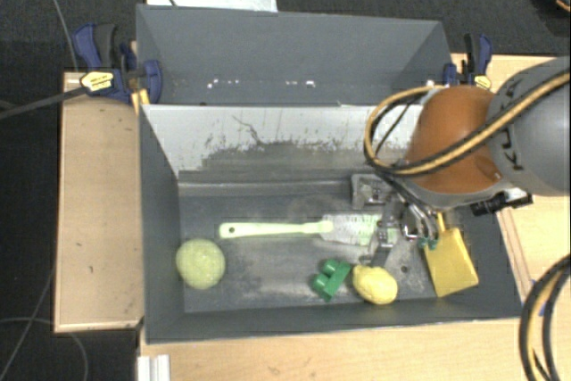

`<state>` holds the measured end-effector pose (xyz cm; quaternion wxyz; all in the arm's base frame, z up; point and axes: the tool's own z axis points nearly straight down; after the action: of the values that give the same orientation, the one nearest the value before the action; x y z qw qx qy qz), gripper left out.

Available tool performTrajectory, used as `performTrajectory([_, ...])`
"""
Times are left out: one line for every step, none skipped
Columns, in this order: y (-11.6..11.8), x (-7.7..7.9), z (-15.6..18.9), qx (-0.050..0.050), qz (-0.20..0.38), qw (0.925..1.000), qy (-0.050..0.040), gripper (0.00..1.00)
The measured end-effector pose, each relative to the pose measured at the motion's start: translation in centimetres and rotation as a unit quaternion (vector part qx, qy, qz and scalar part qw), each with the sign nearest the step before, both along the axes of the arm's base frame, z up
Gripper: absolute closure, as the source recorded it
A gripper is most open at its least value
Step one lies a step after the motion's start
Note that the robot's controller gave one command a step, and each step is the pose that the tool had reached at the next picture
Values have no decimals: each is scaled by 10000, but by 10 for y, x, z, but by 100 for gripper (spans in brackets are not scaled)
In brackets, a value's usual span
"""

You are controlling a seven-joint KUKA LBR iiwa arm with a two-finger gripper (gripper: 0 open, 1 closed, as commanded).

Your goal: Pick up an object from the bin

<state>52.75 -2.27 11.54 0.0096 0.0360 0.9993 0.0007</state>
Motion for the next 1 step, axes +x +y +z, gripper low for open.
performTrajectory([15,-16,-47,4,-135,9999,33,0])
